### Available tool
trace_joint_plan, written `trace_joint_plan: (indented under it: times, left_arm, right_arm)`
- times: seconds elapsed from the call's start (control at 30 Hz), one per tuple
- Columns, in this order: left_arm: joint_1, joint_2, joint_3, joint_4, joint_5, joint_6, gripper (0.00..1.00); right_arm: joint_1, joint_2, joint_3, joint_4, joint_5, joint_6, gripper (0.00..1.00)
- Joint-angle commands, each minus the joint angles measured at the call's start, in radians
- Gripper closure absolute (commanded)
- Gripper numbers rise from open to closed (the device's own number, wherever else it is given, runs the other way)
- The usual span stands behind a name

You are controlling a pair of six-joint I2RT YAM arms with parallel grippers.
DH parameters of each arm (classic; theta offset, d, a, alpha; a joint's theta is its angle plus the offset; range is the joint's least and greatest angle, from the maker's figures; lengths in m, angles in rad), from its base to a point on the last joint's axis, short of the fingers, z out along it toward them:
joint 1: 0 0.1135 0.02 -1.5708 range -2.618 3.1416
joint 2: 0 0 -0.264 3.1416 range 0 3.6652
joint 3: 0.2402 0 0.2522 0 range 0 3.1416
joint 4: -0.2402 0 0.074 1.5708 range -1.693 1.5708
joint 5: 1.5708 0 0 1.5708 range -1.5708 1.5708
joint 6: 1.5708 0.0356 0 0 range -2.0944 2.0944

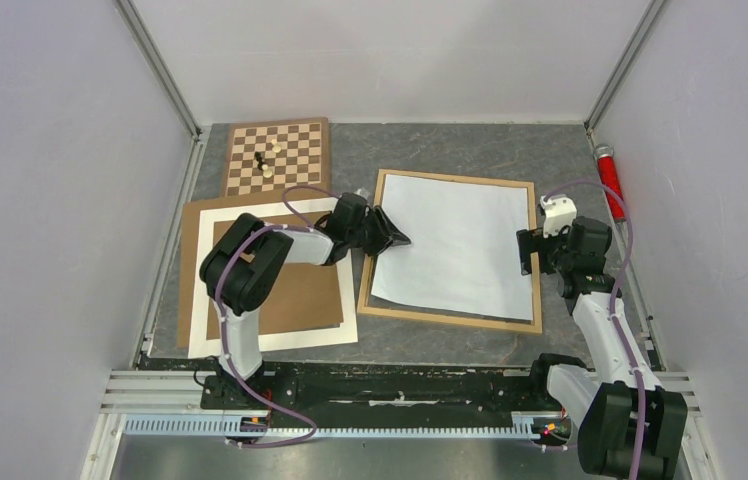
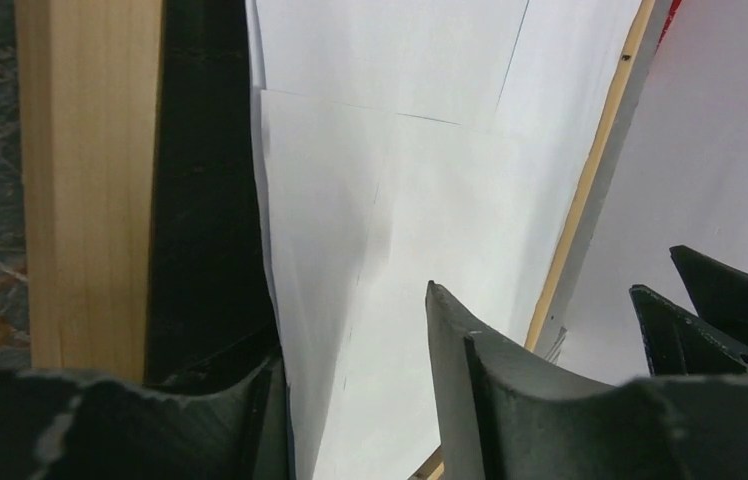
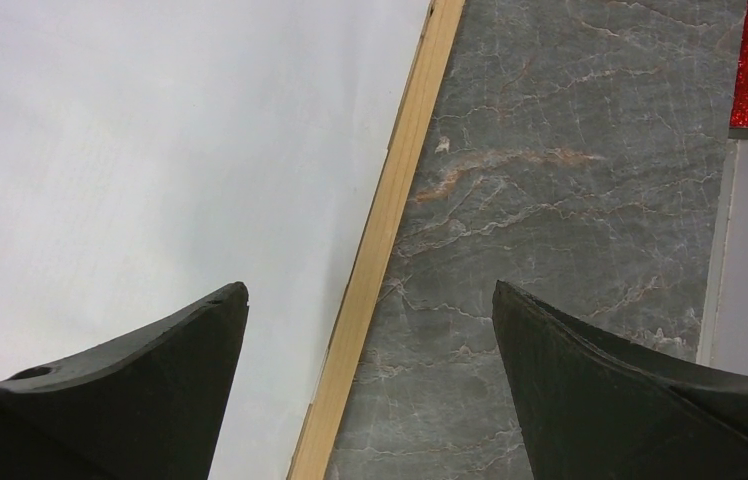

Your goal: Put the photo into the frame

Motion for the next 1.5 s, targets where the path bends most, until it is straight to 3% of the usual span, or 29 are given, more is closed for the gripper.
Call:
trace_joint_plan:
  times: [0.0, 0.33, 0.93, 1.1, 1.23, 1.47]
  left_arm:
    - [-0.004, -0.072, 0.037, -0.167, -0.085, 0.111, 0.47]
    - [-0.001, -0.190, 0.074, -0.346, -0.152, 0.217, 0.34]
    - [0.008, -0.353, 0.038, -0.519, -0.269, 0.595, 0.33]
    - [0.007, -0.366, 0.042, -0.602, -0.245, 0.761, 0.34]
    - [0.006, -0.404, 0.020, -0.651, -0.260, 0.889, 0.34]
    - [-0.023, -0.446, -0.009, -0.674, -0.235, 1.010, 0.34]
  right_arm:
    - [-0.006, 0.001, -0.005, 0.033, -0.023, -0.012, 0.05]
    - [-0.006, 0.002, -0.004, 0.031, -0.033, -0.018, 0.04]
    - [0.019, 0.056, -0.002, 0.073, -0.161, -0.073, 0.01]
    - [0.147, 0.124, -0.001, 0.125, -0.171, -0.114, 0.04]
    - [0.317, 0.188, 0.012, 0.174, -0.145, -0.160, 0.05]
    - [0.402, 0.268, 0.024, 0.138, -0.220, -0.264, 0.08]
